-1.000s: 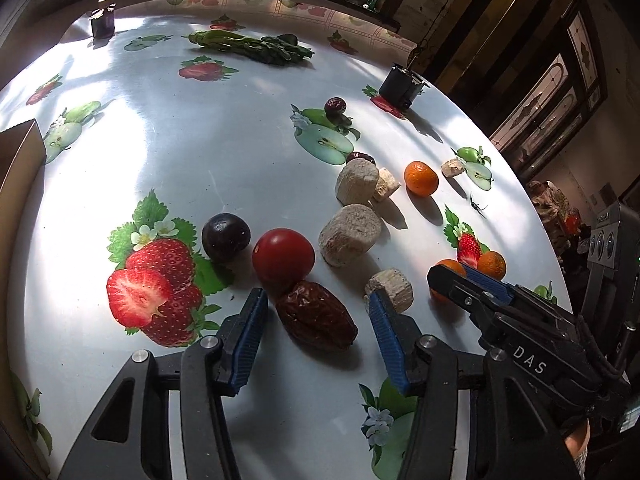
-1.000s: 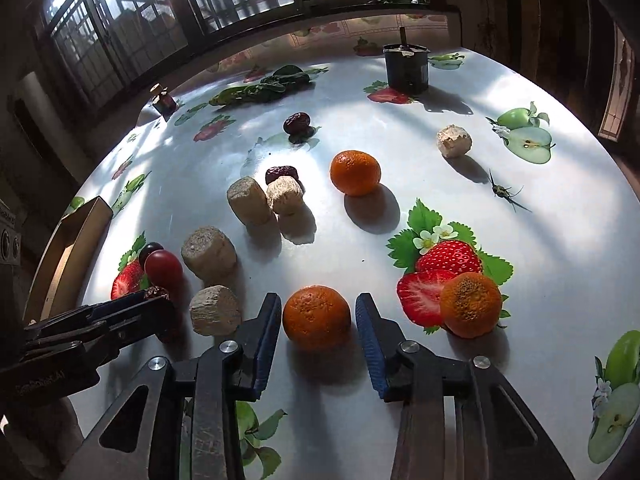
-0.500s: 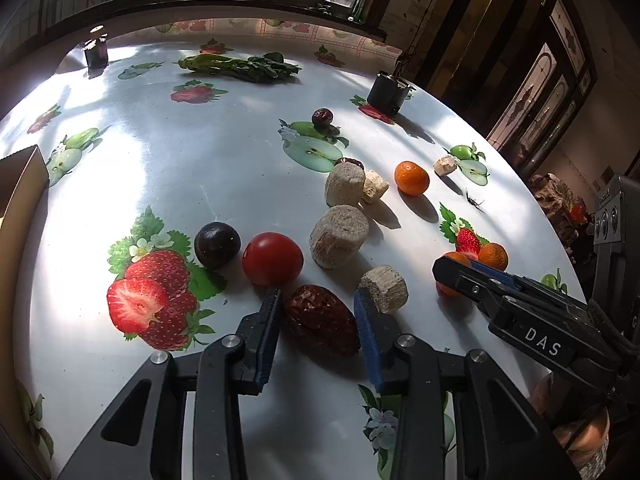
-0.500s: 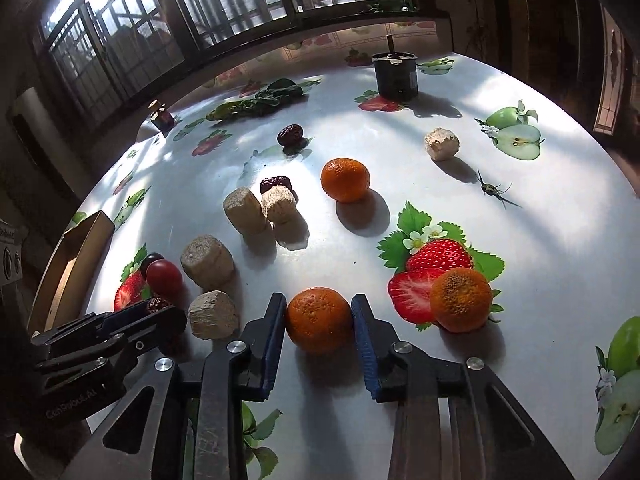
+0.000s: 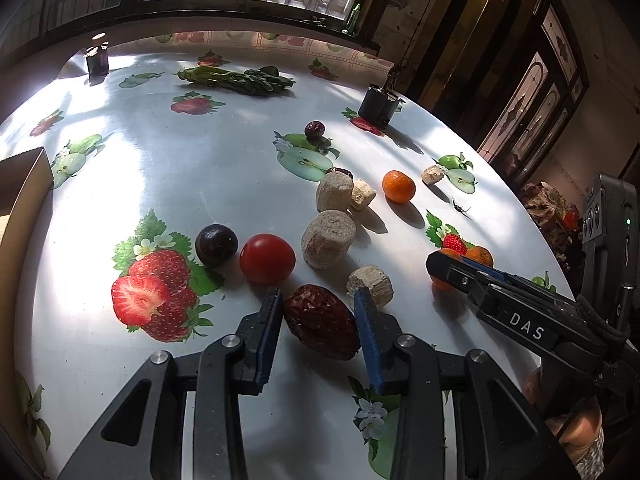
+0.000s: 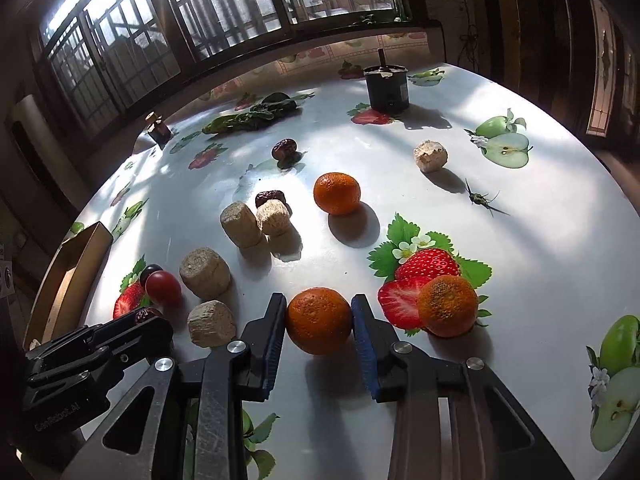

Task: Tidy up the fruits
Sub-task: 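Close the left tool on the red dried date while the right tool grasps another orange, then carry the date with the left tool into the box while the right tool releases its orange there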

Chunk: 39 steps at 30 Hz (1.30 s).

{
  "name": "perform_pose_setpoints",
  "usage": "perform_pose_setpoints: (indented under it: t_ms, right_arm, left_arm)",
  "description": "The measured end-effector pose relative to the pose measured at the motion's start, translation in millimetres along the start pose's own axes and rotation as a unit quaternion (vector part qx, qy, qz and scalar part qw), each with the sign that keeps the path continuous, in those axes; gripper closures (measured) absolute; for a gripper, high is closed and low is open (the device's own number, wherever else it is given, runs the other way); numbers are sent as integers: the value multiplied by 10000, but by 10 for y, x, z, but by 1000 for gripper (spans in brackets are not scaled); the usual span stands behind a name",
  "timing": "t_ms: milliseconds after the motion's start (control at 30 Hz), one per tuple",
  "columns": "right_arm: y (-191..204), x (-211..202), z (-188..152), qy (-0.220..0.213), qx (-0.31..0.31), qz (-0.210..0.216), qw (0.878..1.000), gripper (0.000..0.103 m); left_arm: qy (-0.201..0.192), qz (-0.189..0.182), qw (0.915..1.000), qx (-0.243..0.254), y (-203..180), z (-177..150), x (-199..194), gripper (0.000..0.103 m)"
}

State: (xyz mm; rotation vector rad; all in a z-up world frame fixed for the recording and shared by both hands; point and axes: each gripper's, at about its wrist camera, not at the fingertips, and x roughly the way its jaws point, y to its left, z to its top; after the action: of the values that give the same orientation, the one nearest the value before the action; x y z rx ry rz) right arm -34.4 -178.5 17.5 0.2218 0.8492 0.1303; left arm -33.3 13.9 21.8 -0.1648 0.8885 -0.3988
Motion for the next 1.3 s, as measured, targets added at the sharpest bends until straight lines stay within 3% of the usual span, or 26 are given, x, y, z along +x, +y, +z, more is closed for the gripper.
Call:
perform_pose_setpoints:
  t_ms: [333, 667, 833, 1067, 1300]
  right_arm:
    - [7, -77, -87, -191, 107, -193, 9996, 68]
    - [245, -322, -197, -435, -138, -304, 9985, 68]
    - [498, -662, -184, -640, -341, -137, 9973, 67]
    - [886, -1060, -83, -845, -749, 130, 9935, 67]
    - [1331, -1039, 99, -587, -898, 942, 9898, 67]
  left_arm:
    - [-270, -120, 9994, -151, 58, -103, -292, 67]
    - [-1000, -132, 9944, -328, 390, -198, -1285, 67]
    - [-1440, 8, 9888, -396, 601, -170, -1772, 67]
    - [-1791, 192, 9821, -544, 880, -142, -2170, 67]
    - [-2002, 803, 9747, -584, 1256, -23, -2503, 67]
